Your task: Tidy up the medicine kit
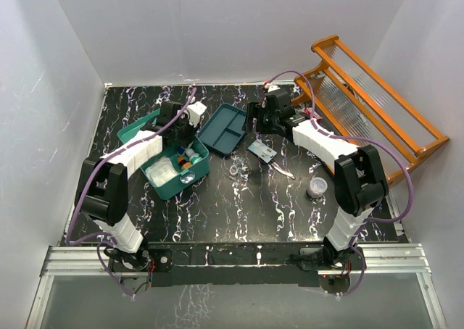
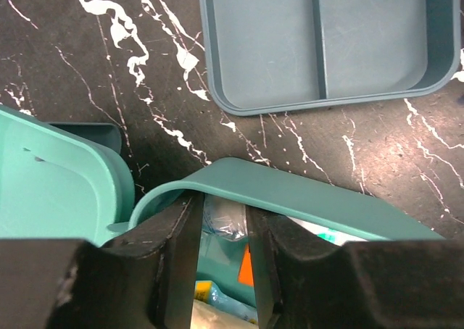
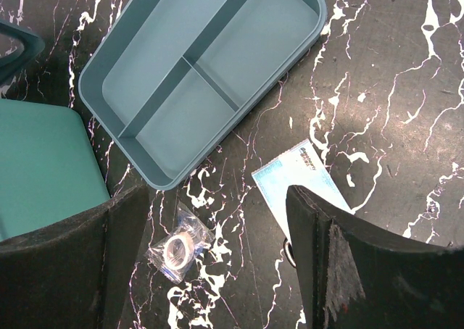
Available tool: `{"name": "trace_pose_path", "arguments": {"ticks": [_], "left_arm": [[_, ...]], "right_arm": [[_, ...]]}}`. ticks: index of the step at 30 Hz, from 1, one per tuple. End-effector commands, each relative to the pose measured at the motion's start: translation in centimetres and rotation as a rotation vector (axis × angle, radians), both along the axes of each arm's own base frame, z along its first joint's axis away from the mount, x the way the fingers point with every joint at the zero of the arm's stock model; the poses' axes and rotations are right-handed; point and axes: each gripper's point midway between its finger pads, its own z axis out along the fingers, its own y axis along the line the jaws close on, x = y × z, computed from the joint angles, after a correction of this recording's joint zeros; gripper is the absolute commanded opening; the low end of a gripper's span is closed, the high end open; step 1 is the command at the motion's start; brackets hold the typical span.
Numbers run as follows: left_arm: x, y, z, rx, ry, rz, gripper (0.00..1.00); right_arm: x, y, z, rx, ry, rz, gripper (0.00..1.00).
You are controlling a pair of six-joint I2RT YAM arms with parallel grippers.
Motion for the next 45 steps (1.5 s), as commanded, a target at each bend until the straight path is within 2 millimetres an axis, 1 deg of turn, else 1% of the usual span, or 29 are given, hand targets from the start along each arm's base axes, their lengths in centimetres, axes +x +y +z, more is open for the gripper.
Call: {"name": "trace_pose_path", "arguments": {"ticks": [1,3,5,10,14,18,19,22,29,30,35,37,39,42,44,45], "left_arm": [[-2.3,-1.4,-1.3,-0.048,0.080,-0.063,0.31],[-2.2,-1.6,-1.1,-0.060,0.084,-0.058,0.30],[-2.0,-1.4,-1.1,-0.052,0.081,-0.038,0.29],[-1.3,1.0,-2.2,0.060,0.096,0.073,0.25],[-0.7,2.1,-2.3,0.097,0.087,0.141,0.25],[-0.3,2.4,-2.3,0.092,0.087,0.203,0.27],[-0.3,2.4,-2.2,0.087,0.087,0.212,0.29],[0.0,2.6,-1.6,0.079,0.074,0.252,0.31],[0.9,3.2,1.5,0.032,-0.024,0.345,0.42],[1.0,3.2,1.9,0.021,-0.036,0.353,0.43],[0.9,3.9,2.8,0.013,-0.069,0.400,0.43],[0.7,3.5,3.1,-0.016,-0.077,0.392,0.45],[0.3,2.8,3.4,-0.064,-0.070,0.375,0.48],[-0.5,1.6,3.1,-0.133,-0.042,0.342,0.54],[-1.2,1.0,2.5,-0.149,-0.013,0.310,0.54],[-1.4,0.9,2.2,-0.147,-0.001,0.299,0.51]], "right_arm": [[0.5,-0.3,3.2,0.021,-0.086,-0.006,0.74],[0.5,-0.4,3.1,0.020,-0.085,-0.007,0.74],[0.4,-0.3,3.1,0.021,-0.085,-0.004,0.74],[0.2,-0.4,3.1,0.021,-0.088,-0.005,0.74],[0.0,-0.6,3.1,0.017,-0.087,-0.010,0.74],[0.0,-0.6,3.1,0.017,-0.090,-0.008,0.74],[0.1,-0.6,3.3,0.018,-0.094,-0.010,0.74],[0.1,-0.6,3.3,0.019,-0.093,-0.009,0.74],[0.1,-0.4,3.2,0.026,-0.089,-0.005,0.74],[0.1,-0.4,3.2,0.026,-0.087,-0.004,0.74],[0.0,-0.2,3.1,0.035,-0.082,0.000,0.74],[0.0,-0.2,3.1,0.037,-0.080,0.000,0.74],[-0.1,-0.2,3.1,0.039,-0.078,0.001,0.74],[-0.2,-0.2,3.1,0.043,-0.080,-0.003,0.74],[-0.2,-0.3,3.1,0.045,-0.079,-0.004,0.73],[-0.3,-0.2,3.0,0.046,-0.077,-0.004,0.74]]}}
